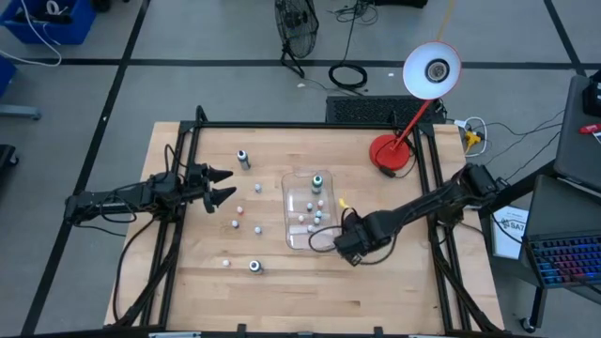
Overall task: Pick & Place food coloring
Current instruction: Put the big blue food coloring bottle into the transparent bin
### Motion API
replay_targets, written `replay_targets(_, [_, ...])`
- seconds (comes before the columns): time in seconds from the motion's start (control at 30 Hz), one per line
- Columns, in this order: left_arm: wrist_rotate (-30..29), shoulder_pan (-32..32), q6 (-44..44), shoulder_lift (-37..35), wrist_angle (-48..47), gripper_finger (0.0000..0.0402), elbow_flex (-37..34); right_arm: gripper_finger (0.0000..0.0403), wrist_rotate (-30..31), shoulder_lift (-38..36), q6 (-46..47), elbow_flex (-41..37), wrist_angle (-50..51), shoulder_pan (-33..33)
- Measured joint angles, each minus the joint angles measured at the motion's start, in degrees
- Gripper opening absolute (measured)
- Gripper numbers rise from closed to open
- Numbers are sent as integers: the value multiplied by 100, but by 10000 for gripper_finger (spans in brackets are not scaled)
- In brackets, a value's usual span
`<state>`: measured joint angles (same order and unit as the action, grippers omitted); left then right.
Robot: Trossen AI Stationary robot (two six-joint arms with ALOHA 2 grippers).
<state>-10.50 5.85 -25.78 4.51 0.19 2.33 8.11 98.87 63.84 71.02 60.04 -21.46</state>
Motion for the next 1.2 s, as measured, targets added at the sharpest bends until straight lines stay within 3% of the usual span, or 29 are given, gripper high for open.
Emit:
replay_targets(0.2, [0, 1, 0, -2, 1, 379, -1, 126, 1761, -320, -123, 164, 253, -428])
replay_targets(0.37, [0, 1, 0, -2, 1, 379, -2, 126, 2642, -690, -388, 648, 526, -589])
replay_targets(0.47, [0, 1, 0, -2, 1, 379, -2, 126, 3138, -808, -1270, 1112, 318, -591])
replay_targets(0.57, [0, 1, 0, -1, 2, 379, 0, 126, 3368, -809, -2815, 1645, -566, -500])
replay_targets(0.7, [0, 0, 0, -1, 1, 379, -1, 126, 3218, -667, -4867, 2470, -1912, -319])
replay_targets(0.83, [0, 0, 0, -1, 0, 379, 0, 126, 2898, -158, -5665, 3612, -1590, -44])
replay_targets(0.93, [0, 1, 0, -1, 0, 379, -1, 126, 2470, 413, -5559, 4500, -699, 285])
replay_targets(1.03, [0, 0, 0, -1, -3, 379, -2, 126, 1647, 1059, -5091, 5243, 350, 666])
replay_targets(1.2, [0, 0, 0, 0, 0, 379, -2, 126, 520, 1891, -4243, 5574, 2081, 1085])
